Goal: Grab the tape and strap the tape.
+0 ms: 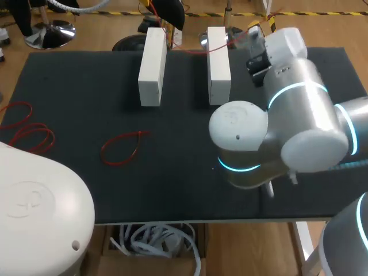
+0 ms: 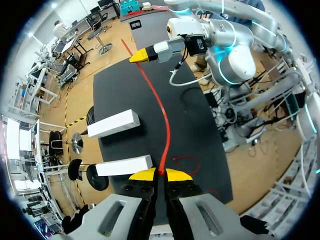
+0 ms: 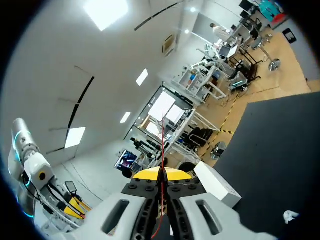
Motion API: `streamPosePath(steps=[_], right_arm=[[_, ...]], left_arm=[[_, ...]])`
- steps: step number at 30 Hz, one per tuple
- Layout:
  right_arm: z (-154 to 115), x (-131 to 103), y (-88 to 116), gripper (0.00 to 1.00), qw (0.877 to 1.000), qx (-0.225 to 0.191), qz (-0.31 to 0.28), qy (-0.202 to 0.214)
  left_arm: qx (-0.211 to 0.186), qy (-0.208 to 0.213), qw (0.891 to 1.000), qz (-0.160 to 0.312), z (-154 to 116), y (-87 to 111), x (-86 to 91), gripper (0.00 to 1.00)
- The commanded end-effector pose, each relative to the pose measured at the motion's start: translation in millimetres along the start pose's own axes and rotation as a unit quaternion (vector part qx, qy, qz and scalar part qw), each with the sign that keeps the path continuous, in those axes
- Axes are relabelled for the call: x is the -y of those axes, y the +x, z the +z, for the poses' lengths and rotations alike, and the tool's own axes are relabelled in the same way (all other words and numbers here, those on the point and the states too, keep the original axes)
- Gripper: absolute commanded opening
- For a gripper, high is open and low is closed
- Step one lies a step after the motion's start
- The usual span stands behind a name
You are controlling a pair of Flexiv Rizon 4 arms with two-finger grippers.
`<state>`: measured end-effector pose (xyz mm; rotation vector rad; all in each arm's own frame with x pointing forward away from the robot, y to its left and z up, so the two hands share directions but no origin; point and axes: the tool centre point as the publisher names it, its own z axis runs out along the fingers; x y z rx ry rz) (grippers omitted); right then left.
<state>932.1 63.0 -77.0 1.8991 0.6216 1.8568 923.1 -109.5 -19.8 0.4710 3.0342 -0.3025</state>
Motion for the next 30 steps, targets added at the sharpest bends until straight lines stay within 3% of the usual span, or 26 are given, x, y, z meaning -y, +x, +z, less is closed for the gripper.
streamPosePath(steps=[1, 2, 3, 4, 6, 7, 9, 10, 11, 12, 30], right_arm=[[3, -3, 10, 0.0, 0.876, -0.046, -0.469, 0.101], [2, -2, 11, 0.0, 0.869, -0.047, -0.481, 0.103], [3, -1, 13, 0.0, 0.847, -0.055, -0.518, 0.103], [3, 0, 14, 0.0, 0.839, -0.057, -0.532, 0.102], [3, 1, 15, 0.0, 0.802, -0.063, -0.586, 0.096], [3, 2, 16, 0.0, 0.805, -0.062, -0.582, 0.096], [3, 3, 18, 0.0, 0.773, -0.07, -0.624, 0.088], [3, 4, 20, 0.0, 0.774, -0.07, -0.623, 0.087], [3, 3, 21, 0.0, 0.759, -0.075, -0.642, 0.082], [3, 4, 21, 0.0, 0.753, -0.082, -0.649, 0.074], [3, 4, 21, 0.0, 0.753, -0.082, -0.649, 0.074]], left_arm=[[-0.002, -0.002, 1.0, 0.0, -1, -0.4, 0.4, 0.0], [-0.002, -0.002, 1.0, 0.0, -1, -0.4, 0.4, 0.0], [-0.002, -0.002, 1.0, 0.0, -1, -0.4, 0.4, 0.0], [-0.002, -0.002, 1.0, 0.0, -1, -0.4, 0.4, 0.0], [-0.002, -0.002, 1.0, 0.0, -1, -0.4, 0.4, 0.0], [-0.002, -0.002, 1.0, 0.0, -1, -0.4, 0.4, 0.0], [-0.002, -0.002, 1.0, 0.0, -1, -0.4, 0.4, 0.0], [-0.002, -0.002, 1.0, 0.0, -1, -0.4, 0.4, 0.0], [-0.002, -0.002, 1.0, 0.0, -1, -0.4, 0.4, 0.0], [-0.002, -0.002, 1.0, 0.0, -1, -0.4, 0.4, 0.0], [-0.002, -0.002, 1.0, 0.0, -1, -0.4, 0.4, 0.0]])
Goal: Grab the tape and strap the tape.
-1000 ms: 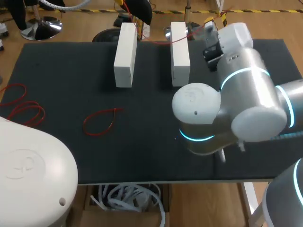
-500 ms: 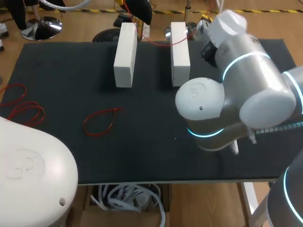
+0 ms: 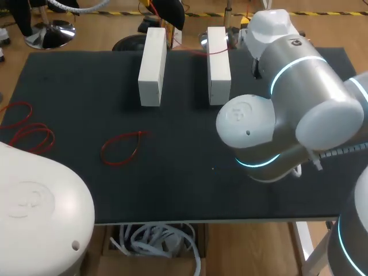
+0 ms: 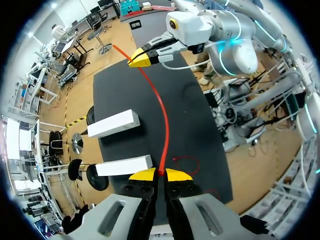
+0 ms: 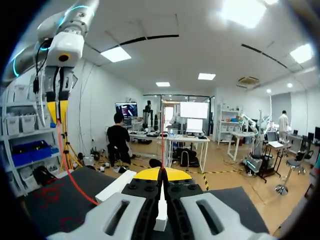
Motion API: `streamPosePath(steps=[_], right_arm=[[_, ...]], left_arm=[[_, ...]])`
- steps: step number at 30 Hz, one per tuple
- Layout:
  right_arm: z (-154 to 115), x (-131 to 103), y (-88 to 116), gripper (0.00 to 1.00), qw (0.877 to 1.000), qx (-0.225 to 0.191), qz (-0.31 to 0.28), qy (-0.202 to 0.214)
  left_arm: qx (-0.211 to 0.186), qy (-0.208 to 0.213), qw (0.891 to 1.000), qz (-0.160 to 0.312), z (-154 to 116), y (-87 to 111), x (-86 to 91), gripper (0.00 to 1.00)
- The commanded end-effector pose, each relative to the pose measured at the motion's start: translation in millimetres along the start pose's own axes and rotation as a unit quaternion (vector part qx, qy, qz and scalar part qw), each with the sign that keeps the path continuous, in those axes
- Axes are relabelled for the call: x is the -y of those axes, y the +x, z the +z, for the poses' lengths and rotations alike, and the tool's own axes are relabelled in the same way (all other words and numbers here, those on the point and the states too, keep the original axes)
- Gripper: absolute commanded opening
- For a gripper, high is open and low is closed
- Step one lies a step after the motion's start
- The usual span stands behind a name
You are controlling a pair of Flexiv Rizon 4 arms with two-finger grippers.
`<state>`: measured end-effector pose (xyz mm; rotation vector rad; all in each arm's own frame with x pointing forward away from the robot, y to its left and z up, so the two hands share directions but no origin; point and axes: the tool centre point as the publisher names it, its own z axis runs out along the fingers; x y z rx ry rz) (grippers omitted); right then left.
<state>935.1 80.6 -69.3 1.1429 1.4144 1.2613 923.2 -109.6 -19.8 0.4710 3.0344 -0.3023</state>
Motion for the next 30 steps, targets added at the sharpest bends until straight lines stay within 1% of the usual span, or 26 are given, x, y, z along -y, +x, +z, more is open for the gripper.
streamPosePath(steps=[1, 9, 10, 11, 12, 15, 17, 19, 23, 24, 25, 27, 28, 29, 30], right_arm=[[-1, -7, -3, 0.0, 0.978, -0.027, -0.205, 0.019], [-1, -7, -3, 0.0, 0.978, -0.027, -0.205, 0.019], [-2, -14, -1, 0.0, 0.978, -0.027, -0.208, 0.013], [-2, -20, 1, 0.0, 0.975, -0.02, -0.219, 0.015], [-3, -27, 3, 0.0, 0.974, -0.018, -0.227, 0.005], [-5, -41, 7, 0.0, 0.963, -0.002, -0.268, 0.008], [-5, -46, 9, 0.0, 0.958, 0.008, -0.287, 0.016], [-5, -50, 10, 0.0, 0.952, 0.018, -0.304, 0.036], [-4, -53, 16, 0.0, 0.931, 0.04, -0.356, 0.076], [-3, -54, 18, 0.0, 0.927, 0.044, -0.365, 0.079], [-4, -56, 20, 0.0, 0.919, 0.05, -0.379, 0.092], [-3, -57, 24, 0.0, 0.909, 0.058, -0.399, 0.103], [-2, -59, 27, 0.0, 0.899, 0.064, -0.419, 0.113], [-2, -60, 30, 0.0, 0.893, 0.07, -0.431, 0.115], [-2, -62, 33, 0.0, 0.882, 0.073, -0.449, 0.125]], left_arm=[[-0.002, -0.002, 1.0, 0.0, -1, -0.3, 0.3, 0.0], [-0.002, -0.002, 1.0, 0.0, -1, -0.3, 0.3, 0.0], [-0.002, -0.002, 1.0, 0.0, -1, -0.3, 0.3, 0.0], [-0.002, -0.002, 1.0, 0.0, -1, -0.3, 0.3, 0.0], [-0.002, -0.002, 1.0, 0.0, -1, -0.3, 0.3, 0.0], [-0.002, -0.002, 1.0, 0.0, -1, -0.3, 0.3, 0.0], [-0.002, -0.002, 1.0, 0.0, -1, -0.3, 0.3, 0.0], [-0.002, -0.002, 1.0, 0.0, -1, -0.3, 0.3, 0.0], [-0.002, -0.002, 1.0, 0.0, -1, -0.3, 0.3, 0.0], [-0.002, -0.002, 1.0, 0.0, -1, -0.3, 0.3, 0.0], [-0.002, -0.002, 1.0, 0.0, -1, -0.3, 0.3, 0.0], [-0.002, -0.002, 1.0, 0.0, -1, -0.3, 0.3, 0.0], [-0.002, -0.002, 1.0, 0.0, -1, -0.3, 0.3, 0.0], [-0.002, -0.002, 1.0, 0.0, -1, -0.3, 0.3, 0.0], [-0.002, -0.002, 1.0, 0.0, -1, -0.3, 0.3, 0.0]])
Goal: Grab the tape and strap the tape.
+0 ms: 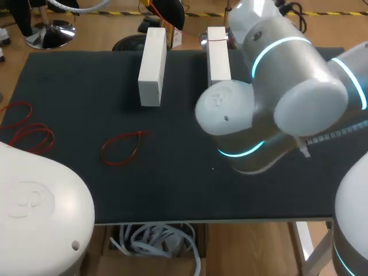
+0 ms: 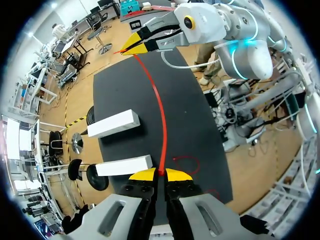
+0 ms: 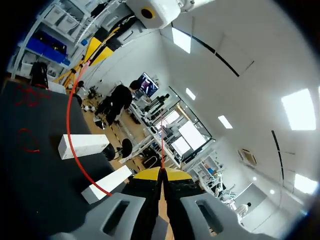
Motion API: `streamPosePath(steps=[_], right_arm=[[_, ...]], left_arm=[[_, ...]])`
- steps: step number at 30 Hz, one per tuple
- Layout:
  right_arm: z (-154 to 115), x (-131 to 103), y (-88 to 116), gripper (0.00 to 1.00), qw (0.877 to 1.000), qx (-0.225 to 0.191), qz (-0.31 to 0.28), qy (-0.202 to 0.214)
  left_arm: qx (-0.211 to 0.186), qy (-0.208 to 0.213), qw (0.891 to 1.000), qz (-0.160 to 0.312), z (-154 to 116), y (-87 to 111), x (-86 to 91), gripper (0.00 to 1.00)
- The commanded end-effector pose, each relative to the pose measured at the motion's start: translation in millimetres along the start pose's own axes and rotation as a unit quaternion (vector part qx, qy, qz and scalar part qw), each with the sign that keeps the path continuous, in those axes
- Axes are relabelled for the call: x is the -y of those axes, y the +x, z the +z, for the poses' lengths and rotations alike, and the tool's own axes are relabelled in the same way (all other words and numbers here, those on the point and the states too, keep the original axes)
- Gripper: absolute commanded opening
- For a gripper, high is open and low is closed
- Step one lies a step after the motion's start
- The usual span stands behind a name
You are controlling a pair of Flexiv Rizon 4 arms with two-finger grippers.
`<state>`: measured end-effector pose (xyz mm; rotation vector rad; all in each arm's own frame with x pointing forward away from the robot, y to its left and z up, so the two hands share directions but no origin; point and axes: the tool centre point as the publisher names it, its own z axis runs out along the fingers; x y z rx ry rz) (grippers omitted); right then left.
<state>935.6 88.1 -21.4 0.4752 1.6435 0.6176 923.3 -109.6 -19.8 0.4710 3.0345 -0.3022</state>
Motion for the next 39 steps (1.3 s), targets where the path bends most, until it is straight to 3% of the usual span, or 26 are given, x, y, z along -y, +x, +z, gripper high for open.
streamPosePath(steps=[1, 9, 15, 22, 39], right_arm=[[-1, -33, 10, 0.0, 0.989, 0.021, -0.076, 0.126], [-14, -54, 20, 0.0, 0.969, 0.04, -0.185, 0.16], [-16, -63, 28, 0.0, 0.954, 0.06, -0.219, 0.195], [-16, -74, 35, 0.0, 0.928, 0.11, -0.273, 0.227], [-11, -97, 51, 0.0, 0.916, 0.129, -0.307, 0.223]], left_arm=[[-0.002, -0.002, 1.0, 0.0, -1, -0.2, 0.3, 0.0], [-0.002, -0.002, 1.0, 0.0, -1, -0.2, 0.3, 0.0], [-0.002, -0.002, 1.0, 0.0, -1, -0.2, 0.3, 0.0], [-0.002, -0.002, 1.0, 0.0, -1, -0.2, 0.3, 0.0], [-0.002, -0.002, 1.0, 0.0, -1, -0.2, 0.3, 0.0]])
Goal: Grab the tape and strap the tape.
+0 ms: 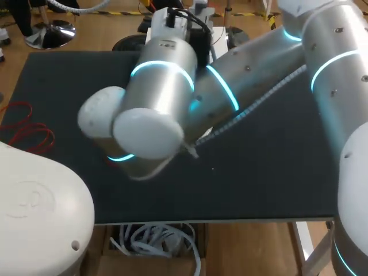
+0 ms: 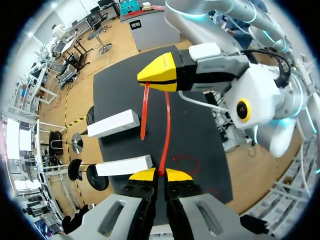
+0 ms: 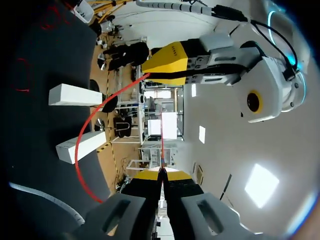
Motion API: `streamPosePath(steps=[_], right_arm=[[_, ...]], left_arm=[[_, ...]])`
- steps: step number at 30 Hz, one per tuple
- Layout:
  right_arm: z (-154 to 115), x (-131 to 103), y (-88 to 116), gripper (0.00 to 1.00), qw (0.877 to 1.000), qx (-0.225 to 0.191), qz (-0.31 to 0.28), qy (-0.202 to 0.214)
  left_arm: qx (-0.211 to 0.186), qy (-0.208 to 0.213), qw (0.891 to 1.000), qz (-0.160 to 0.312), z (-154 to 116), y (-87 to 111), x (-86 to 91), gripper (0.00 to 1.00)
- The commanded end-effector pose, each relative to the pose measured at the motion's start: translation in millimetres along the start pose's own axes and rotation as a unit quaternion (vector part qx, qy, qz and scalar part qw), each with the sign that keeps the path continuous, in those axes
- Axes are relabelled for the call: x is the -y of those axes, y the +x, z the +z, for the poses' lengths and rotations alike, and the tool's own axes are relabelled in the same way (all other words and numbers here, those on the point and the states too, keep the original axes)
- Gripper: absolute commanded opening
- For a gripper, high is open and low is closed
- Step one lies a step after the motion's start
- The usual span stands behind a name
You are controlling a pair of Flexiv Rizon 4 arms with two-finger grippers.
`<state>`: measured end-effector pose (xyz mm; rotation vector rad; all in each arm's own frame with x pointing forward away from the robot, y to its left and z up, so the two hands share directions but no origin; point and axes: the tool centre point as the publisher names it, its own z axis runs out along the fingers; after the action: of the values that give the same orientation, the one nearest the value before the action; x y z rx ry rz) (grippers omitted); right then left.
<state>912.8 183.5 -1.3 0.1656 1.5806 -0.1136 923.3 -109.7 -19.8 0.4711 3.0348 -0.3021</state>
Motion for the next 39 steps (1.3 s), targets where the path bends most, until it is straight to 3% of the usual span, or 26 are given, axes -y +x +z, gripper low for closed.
streamPosePath(steps=[1, 17, 39], right_arm=[[-2, -11, -4, 0.0, 0.995, 0.006, -0.006, 0.102], [-6, -8, -7, 0.0, 0.997, -0.01, 0.01, 0.081], [-32, -13, 7, 0.0, 0.999, -0.031, -0.021, 0.002]], left_arm=[[-0.001, -0.002, 1.0, 0.0, -1, -0.1, 0.3, 0.0], [-0.001, -0.002, 1.0, 0.0, -1, -0.1, 0.3, 0.0], [-0.001, -0.002, 1.0, 0.0, -1, -0.1, 0.3, 0.0]])
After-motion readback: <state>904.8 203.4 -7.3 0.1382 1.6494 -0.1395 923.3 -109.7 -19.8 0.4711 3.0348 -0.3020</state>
